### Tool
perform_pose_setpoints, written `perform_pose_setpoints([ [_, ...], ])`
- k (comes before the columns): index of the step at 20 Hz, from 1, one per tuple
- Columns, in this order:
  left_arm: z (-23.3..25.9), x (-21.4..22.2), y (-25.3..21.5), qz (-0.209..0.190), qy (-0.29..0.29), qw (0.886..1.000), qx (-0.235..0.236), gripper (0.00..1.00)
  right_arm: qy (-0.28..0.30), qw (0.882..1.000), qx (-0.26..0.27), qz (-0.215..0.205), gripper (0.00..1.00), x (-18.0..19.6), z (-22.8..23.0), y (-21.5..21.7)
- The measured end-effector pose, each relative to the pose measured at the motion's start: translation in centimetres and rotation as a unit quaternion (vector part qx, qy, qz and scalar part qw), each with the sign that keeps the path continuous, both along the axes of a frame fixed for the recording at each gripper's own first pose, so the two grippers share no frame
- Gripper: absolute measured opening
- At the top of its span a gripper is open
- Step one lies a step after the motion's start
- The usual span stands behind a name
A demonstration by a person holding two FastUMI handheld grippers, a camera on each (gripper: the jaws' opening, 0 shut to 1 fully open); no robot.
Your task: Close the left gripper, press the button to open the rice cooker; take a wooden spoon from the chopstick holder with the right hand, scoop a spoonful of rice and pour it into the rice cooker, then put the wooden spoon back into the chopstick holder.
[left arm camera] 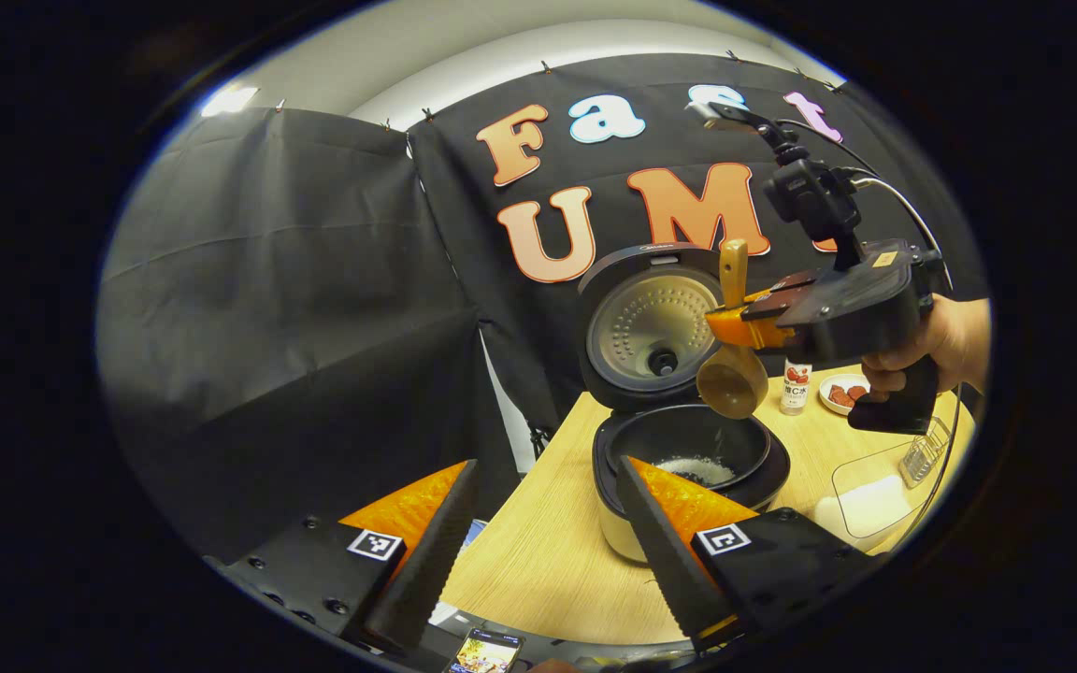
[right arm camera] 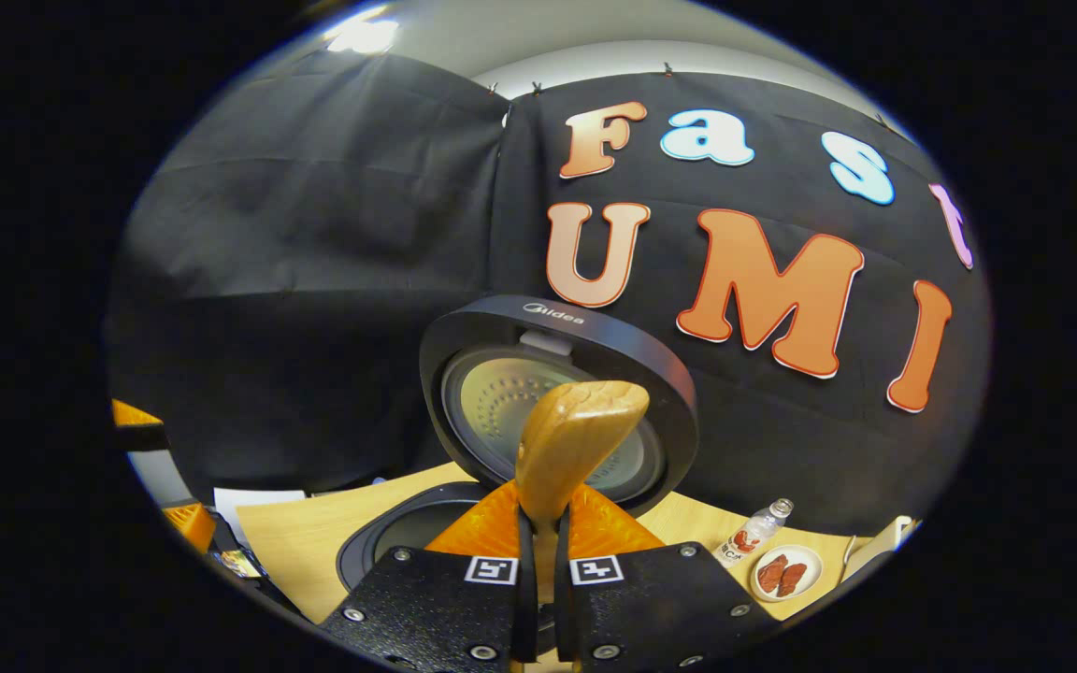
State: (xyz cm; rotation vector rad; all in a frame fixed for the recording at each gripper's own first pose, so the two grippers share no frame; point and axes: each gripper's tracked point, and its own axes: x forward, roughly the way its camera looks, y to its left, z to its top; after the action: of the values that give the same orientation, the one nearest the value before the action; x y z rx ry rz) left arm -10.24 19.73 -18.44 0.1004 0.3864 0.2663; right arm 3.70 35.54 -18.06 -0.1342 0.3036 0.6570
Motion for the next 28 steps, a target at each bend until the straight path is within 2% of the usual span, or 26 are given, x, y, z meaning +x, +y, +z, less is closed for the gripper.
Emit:
perform_pose_setpoints([
  [2,0.0,-0.2,-0.7,-0.003,0.001,1.000,0.000,0.99,0.037,0.998,0.048,-0.020,0.06,0.2,0.4,-1.6],
  [5,0.4,-0.2,-2.1,-0.008,0.001,1.000,0.000,0.99,0.096,0.986,0.124,-0.062,0.06,0.9,1.1,-5.6],
  [8,0.9,0.2,-4.0,-0.016,-0.001,1.000,-0.001,0.98,0.120,0.974,0.156,-0.110,0.06,1.2,1.2,-11.9],
  [14,1.8,1.4,-8.4,-0.031,0.001,1.000,-0.002,0.99,0.141,0.957,0.136,-0.213,0.06,0.1,-3.0,-26.6],
  [20,3.5,2.6,-11.1,-0.026,-0.005,1.000,0.002,0.99,0.156,0.932,0.127,-0.302,0.06,-1.9,-6.3,-38.1],
  [24,4.1,3.1,-13.0,-0.017,-0.005,1.000,0.003,1.00,0.170,0.921,0.117,-0.330,0.06,-3.1,-8.5,-42.5],
  [28,5.1,3.2,-14.6,-0.006,-0.008,1.000,0.004,1.00,0.198,0.912,0.115,-0.340,0.07,-3.9,-12.2,-43.8],
])
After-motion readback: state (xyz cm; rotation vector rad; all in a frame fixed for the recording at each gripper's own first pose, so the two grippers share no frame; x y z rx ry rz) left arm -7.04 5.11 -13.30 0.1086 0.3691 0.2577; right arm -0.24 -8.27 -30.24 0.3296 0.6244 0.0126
